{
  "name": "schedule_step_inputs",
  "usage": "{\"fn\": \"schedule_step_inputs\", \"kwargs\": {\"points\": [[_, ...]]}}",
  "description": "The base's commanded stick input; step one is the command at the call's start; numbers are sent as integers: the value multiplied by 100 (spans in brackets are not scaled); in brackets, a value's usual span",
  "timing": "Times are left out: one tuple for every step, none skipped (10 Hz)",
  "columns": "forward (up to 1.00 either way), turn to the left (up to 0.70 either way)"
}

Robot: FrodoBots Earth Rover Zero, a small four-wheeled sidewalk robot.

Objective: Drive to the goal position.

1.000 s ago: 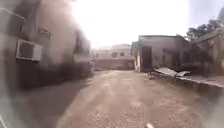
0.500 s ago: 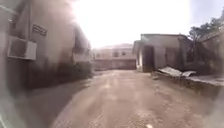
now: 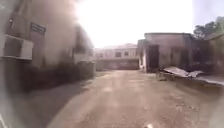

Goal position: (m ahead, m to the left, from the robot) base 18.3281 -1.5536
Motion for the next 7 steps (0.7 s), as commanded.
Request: {"fn": "schedule_step_inputs", "kwargs": {"points": [[70, 10], [70, 10], [70, 10], [70, 11], [70, 11], [70, 11], [70, 11]]}}
